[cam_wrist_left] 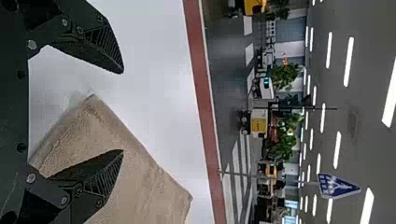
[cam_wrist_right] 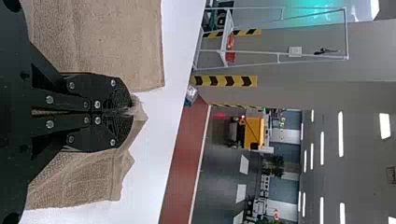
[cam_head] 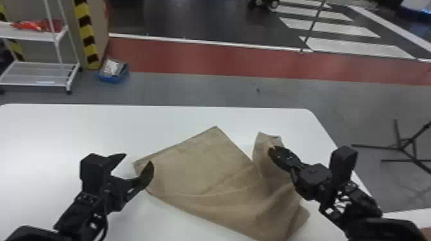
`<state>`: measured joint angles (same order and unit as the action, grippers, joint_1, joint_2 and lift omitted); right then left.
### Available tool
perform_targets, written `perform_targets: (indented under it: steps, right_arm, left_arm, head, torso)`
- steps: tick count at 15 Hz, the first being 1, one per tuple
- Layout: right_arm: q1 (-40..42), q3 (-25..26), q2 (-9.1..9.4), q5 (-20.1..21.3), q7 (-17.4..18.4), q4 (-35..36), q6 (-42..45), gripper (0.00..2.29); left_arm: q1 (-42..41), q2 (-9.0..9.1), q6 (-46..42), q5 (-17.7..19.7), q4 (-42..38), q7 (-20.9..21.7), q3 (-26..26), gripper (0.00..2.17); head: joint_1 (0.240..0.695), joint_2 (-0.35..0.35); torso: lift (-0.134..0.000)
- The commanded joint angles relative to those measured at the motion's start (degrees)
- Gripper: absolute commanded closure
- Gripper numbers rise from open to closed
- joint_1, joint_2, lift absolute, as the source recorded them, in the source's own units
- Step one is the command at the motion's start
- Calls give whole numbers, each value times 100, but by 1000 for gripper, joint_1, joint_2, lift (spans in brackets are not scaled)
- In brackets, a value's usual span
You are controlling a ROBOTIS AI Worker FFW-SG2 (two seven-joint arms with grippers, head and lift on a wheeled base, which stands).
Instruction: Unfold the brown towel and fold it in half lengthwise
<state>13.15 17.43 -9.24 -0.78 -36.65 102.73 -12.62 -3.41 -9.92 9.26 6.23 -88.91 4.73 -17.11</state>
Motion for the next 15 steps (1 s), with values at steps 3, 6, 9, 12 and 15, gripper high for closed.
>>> perform_targets:
  steps: [3, 6, 9, 12, 15]
  right_arm:
    - [30, 76, -43, -45, -9, -51, 17, 1153]
    - [30, 76, -52, -54, -9, -95, 52, 1153]
    - [-23, 76, -69, -54, -9, -218, 105, 1153]
    - [-58, 155, -113, -80, -9, -333, 140, 1153]
    - [-93, 296, -148, -221, -26, -421, 140, 1153]
  left_arm:
    - [174, 51, -16, -34, 401, 10, -56, 458]
    - [174, 42, -16, -25, 436, 1, -12, 896]
    - [165, 42, -121, 28, 454, -25, 41, 1345]
    - [130, 42, -139, 28, 436, 1, 94, 1713]
    - [-19, 7, -156, 28, 216, 10, 252, 1804]
  head:
    - [695, -230]
    - [695, -234]
    - [695, -230]
    - [695, -226]
    - [695, -234]
  torso:
    - [-108]
    - [-108]
    - [-108]
    - [-108]
    - [-108]
